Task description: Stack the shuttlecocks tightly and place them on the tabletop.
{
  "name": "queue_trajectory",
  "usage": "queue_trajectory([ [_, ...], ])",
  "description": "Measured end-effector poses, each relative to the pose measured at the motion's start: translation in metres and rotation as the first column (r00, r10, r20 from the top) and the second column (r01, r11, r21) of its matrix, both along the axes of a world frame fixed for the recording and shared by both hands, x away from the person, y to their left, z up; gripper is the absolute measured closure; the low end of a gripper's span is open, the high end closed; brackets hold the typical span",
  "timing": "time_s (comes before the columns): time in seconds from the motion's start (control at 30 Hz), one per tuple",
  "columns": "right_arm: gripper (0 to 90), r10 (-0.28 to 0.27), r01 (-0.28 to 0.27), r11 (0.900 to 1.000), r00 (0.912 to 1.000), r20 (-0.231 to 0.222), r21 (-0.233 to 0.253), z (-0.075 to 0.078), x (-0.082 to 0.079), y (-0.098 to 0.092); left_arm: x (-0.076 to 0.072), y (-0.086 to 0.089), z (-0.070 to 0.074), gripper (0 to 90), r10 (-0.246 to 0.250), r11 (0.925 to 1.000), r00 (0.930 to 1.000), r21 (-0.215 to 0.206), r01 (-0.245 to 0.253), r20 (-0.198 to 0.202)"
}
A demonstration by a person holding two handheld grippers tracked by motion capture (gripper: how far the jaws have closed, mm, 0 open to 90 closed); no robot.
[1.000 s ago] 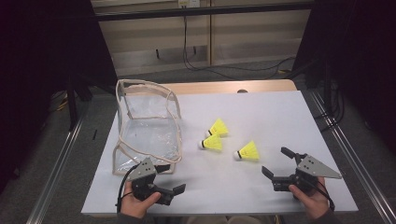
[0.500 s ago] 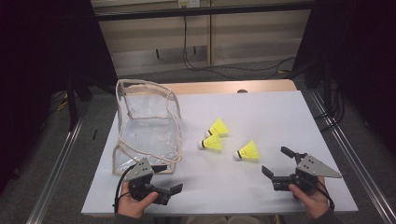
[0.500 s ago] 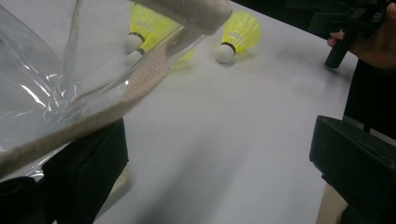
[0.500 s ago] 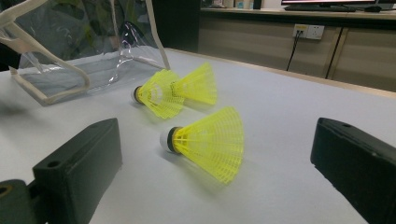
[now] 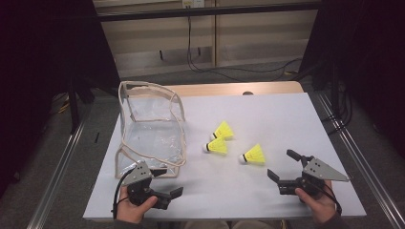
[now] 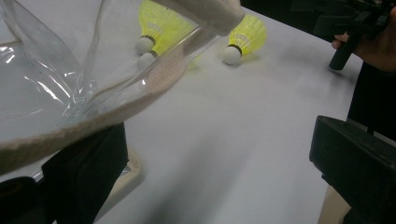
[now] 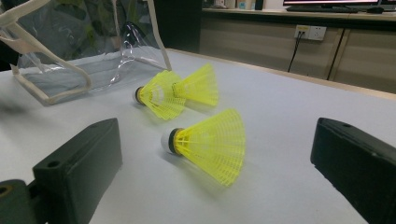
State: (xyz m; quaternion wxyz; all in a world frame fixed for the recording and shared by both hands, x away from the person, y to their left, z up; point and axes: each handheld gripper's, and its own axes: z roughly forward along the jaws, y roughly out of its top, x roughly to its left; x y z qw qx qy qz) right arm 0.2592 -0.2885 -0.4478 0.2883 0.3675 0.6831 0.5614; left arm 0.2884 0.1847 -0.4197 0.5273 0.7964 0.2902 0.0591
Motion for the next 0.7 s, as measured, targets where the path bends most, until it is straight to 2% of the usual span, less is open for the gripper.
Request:
queue_trajectory([
  [0.7, 1.5, 0.006, -0.006, 1.0, 1.0, 0.007, -0.004, 0.001, 0.0, 0.001, 0.008, 0.024, -0.002, 3.9, 0.076, 0.997, 0.9969, 0.008, -0.077, 0.02],
])
